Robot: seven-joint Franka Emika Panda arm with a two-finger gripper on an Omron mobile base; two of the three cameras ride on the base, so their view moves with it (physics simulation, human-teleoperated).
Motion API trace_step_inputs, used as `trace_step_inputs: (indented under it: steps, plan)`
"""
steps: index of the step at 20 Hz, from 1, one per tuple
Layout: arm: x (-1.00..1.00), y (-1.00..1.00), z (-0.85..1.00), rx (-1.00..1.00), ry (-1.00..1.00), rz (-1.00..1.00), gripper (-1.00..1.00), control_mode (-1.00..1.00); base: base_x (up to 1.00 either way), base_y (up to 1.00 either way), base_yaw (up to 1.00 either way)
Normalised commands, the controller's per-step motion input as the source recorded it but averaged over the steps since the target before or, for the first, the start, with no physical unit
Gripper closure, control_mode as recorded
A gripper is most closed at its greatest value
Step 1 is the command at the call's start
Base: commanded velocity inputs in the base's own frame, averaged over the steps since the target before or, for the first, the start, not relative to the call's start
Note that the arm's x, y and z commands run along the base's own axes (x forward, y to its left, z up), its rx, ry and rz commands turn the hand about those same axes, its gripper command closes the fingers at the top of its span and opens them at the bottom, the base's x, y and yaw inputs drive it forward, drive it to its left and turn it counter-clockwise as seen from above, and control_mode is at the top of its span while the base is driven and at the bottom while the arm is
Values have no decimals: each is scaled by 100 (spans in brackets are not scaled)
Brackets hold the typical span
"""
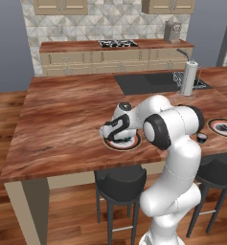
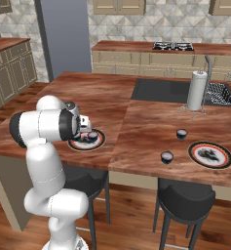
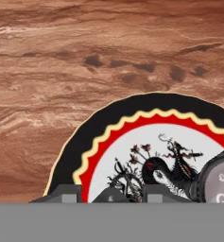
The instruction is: Place two yogurt containers on each plate.
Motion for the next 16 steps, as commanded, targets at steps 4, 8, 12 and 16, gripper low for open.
trace_step_inputs:
  steps: [4, 8, 12, 16]
  plan:
    - [10, -7, -15, 0, 0, 0, 100, -100, 0, 0, 0]
    - [23, -10, -13, 0, 0, 0, 100, -100, 0, 0, 0]
    - [11, -2, -9, 0, 0, 0, -100, -100, 0, 0, 0]
    - [10, 0, 0, 4, 0, 0, -100, -100, 0, 0, 0]
